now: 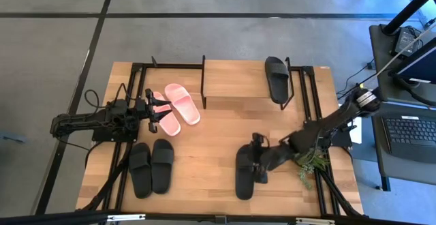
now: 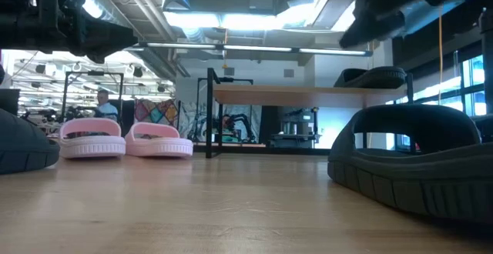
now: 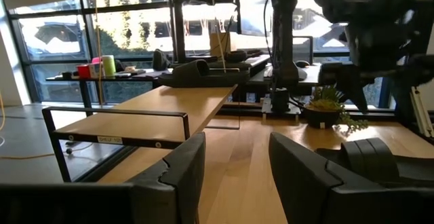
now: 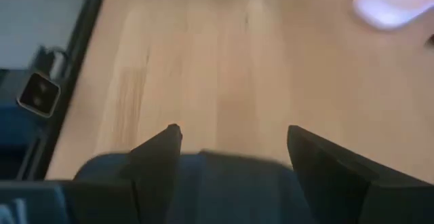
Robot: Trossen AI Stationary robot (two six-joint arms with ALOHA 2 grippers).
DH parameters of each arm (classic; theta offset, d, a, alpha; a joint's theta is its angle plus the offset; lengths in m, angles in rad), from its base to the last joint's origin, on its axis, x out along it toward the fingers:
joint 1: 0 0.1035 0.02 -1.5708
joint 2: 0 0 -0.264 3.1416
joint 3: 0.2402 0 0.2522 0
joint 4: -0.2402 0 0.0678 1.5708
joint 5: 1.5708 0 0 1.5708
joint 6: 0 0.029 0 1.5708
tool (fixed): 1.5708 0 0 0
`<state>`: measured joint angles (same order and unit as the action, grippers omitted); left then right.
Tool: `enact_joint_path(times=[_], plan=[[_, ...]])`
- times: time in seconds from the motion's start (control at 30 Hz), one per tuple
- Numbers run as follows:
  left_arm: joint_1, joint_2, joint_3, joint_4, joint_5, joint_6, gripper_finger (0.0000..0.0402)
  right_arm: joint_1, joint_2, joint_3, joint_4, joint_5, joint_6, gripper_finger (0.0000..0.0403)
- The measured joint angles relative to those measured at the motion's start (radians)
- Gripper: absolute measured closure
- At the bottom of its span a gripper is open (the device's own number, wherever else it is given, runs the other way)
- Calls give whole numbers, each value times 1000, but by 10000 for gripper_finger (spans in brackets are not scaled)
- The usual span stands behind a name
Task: Pick and place slides into the shelf
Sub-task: Put the black slide on the shelf
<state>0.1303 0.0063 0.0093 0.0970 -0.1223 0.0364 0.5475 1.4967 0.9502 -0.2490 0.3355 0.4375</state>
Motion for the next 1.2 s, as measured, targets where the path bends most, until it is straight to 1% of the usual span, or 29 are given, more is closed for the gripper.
enact_joint_path(times=[0.13, 0.2, 0.3, 0.43, 0.53, 0.73, 0.9, 1.03, 1.2], plan=[[0, 0, 0, -2, 0, 0, 246, 41, 89, 65, 0, 0, 14, 134], [0, 0, 0, -1, 0, -1, 246, 62, 124, 113, -28, 5, 6, 134], [0, 0, 0, -2, 0, -1, 246, 87, 181, 194, -155, 47, 24, 134], [0, 0, 0, -1, 0, -1, 246, 104, 264, 308, -392, 101, 106, 134], [0, 0, 0, -2, 0, -2, 246, 104, 334, 371, -521, 103, 160, 134], [0, 0, 0, -2, 0, -2, 246, 104, 450, 463, -671, 81, 175, 134], [0, 0, 0, -1, 0, -3, 246, 104, 482, 511, -787, 81, 264, 134], [0, 0, 0, -2, 0, -2, 246, 100, 482, 513, -797, 82, 309, 134], [0, 0, 0, -2, 0, -2, 246, 99, 482, 506, -797, 82, 313, 134]])
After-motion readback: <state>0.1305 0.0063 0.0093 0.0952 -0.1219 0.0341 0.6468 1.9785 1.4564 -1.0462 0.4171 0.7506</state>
